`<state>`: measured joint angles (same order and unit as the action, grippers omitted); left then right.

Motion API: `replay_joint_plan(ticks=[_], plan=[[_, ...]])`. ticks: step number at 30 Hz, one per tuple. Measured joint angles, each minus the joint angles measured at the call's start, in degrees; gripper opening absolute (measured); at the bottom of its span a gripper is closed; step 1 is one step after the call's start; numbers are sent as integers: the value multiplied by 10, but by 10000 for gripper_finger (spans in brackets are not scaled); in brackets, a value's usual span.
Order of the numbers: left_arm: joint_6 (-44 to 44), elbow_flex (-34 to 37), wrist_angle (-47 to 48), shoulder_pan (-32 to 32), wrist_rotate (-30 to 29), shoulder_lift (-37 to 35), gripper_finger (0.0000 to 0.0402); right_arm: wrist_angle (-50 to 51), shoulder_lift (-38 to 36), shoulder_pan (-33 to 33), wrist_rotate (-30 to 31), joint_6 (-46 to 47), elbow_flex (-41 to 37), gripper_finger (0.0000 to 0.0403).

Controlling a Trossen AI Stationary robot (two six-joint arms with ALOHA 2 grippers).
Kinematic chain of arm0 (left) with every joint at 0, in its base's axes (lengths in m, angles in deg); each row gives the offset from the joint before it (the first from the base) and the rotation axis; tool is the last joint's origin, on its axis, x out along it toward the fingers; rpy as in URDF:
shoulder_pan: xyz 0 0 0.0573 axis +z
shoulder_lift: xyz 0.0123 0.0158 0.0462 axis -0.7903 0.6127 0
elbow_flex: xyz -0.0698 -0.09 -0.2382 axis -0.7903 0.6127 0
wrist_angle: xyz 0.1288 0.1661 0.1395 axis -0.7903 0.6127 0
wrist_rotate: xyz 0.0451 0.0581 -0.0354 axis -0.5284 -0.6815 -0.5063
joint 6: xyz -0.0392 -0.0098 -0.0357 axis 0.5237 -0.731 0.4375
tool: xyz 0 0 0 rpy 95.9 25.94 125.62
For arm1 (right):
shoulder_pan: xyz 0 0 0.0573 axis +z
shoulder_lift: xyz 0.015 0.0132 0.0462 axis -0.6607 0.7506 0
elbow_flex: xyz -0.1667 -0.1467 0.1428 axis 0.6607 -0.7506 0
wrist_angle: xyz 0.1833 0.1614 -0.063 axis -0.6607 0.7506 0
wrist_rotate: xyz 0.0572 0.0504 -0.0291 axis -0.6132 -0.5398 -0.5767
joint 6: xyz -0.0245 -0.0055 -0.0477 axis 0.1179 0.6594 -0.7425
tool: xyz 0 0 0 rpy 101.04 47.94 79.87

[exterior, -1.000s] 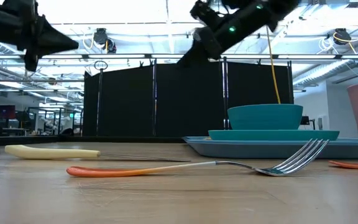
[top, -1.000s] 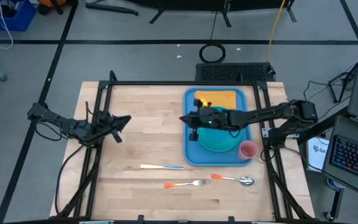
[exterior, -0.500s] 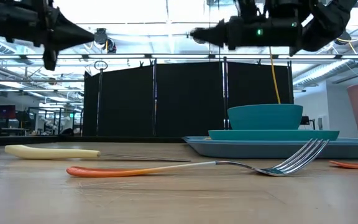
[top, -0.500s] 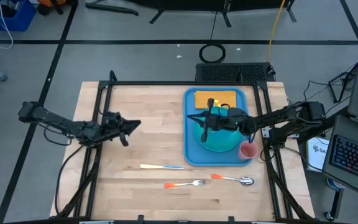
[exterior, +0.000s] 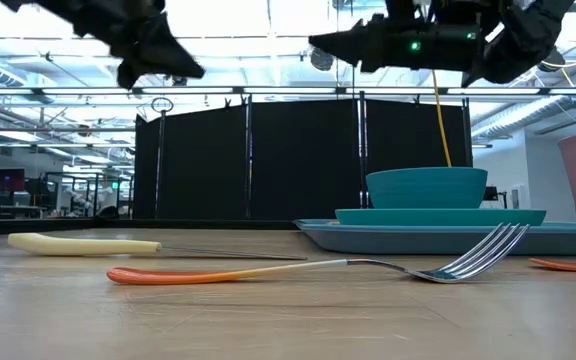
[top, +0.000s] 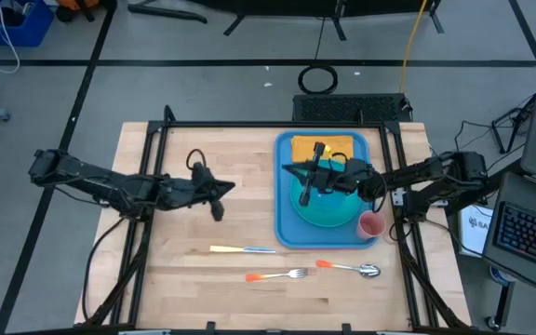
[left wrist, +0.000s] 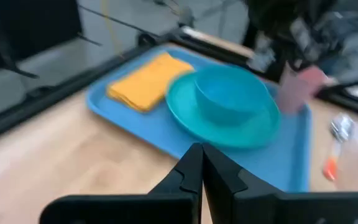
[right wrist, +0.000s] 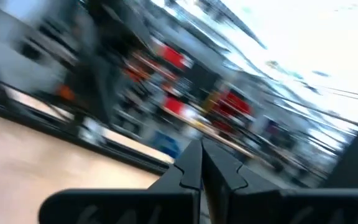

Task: Set up tray
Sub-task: Put the orange fork on the yellow table napkin on the blue serving tray

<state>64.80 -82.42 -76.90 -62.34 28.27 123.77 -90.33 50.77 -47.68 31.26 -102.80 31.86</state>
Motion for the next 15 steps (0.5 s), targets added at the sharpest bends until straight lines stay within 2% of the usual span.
replay_joint_plan(ticks=[3, 5, 7, 11, 15], plan=[[-13, -18, 4, 10, -14, 17, 6, -17, 0, -26, 65, -39, 0, 0], [-41, -21, 4, 25, 46, 25, 4, -30, 0, -45, 100, -62, 0, 0], [-27, -21, -2, 38, 114, 43, 7, -36, 0, -66, 113, -61, 0, 0], [49, -21, -12, 53, 190, 96, 15, -37, 0, -102, 102, -41, 0, 0], [43, -30, -35, 46, 276, 162, 4, -38, 0, -123, 100, -6, 0, 0]])
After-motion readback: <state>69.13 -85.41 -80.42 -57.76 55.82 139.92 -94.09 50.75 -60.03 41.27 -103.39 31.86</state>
